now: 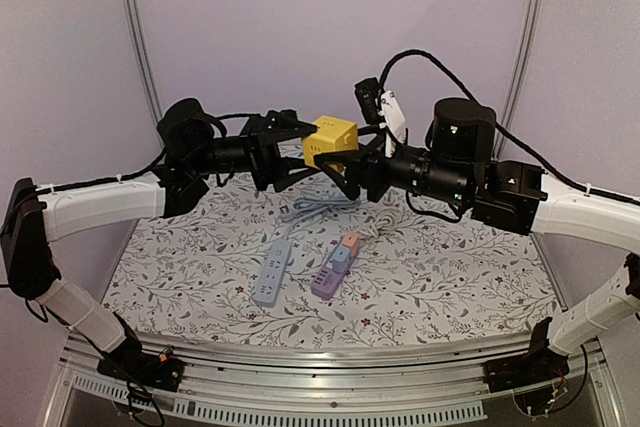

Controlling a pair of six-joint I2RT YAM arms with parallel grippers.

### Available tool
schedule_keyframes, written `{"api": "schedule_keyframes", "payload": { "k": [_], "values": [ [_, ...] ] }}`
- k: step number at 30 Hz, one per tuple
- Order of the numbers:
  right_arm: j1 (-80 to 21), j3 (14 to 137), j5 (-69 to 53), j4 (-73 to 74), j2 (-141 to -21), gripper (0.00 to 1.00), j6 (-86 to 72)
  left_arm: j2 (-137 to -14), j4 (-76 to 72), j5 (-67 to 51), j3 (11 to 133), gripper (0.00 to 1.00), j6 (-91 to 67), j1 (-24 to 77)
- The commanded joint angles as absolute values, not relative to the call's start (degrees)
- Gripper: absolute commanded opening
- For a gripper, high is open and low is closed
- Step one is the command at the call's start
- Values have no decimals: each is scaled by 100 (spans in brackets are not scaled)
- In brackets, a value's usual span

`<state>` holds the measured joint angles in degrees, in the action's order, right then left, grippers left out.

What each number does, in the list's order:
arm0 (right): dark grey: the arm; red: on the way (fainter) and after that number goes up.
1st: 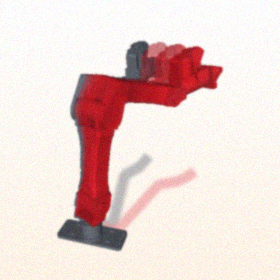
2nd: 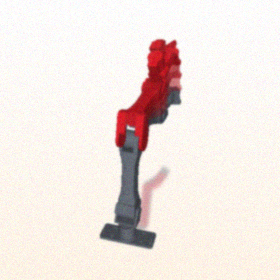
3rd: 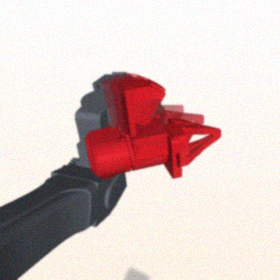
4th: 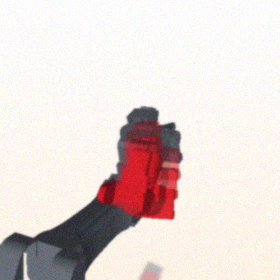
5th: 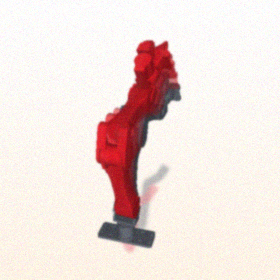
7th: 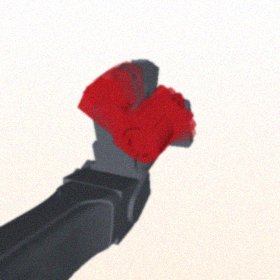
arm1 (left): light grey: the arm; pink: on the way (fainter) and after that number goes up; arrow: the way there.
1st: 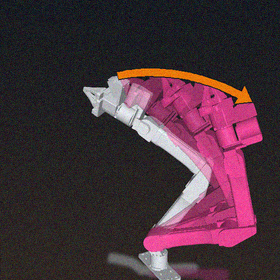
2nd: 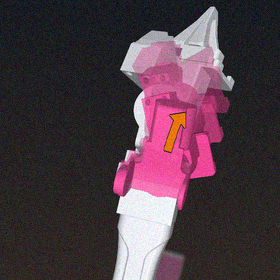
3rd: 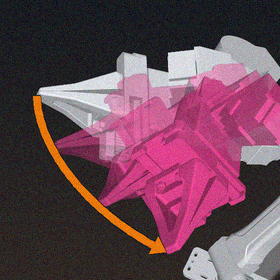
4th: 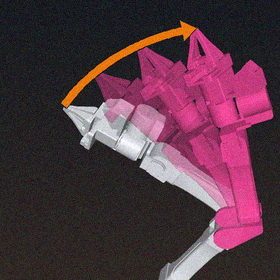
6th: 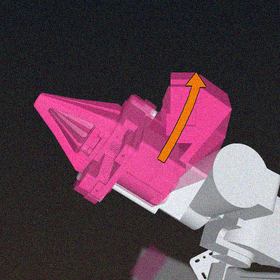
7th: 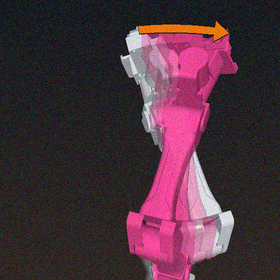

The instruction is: Insert the plug

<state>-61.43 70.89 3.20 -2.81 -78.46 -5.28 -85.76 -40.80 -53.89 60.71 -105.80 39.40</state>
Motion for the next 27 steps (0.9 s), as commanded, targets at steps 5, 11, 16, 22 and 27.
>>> {"api": "schedule_keyframes", "payload": {
  "k": [5,11,16,22,27],
  "values": [
    [-6134,7276,123,-141,-7939,62,-657,-8385,-3895,-5467,6100,0,-10329,4021],
    [-6133,7282,194,-61,-7953,45,-686,-8385,-3649,-5504,6046,4,-10214,4025],
    [-6140,7376,239,182,-8035,28,-712,-8336,-3444,-5456,5867,46,-10067,4025],
    [-6136,7439,270,296,-8077,18,-778,-8110,-1471,-5314,5987,91,-8709,3946],
    [-6139,7517,331,450,-8093,4,-820,-7920,196,-5126,6110,100,-7528,3816]
  ]
}}
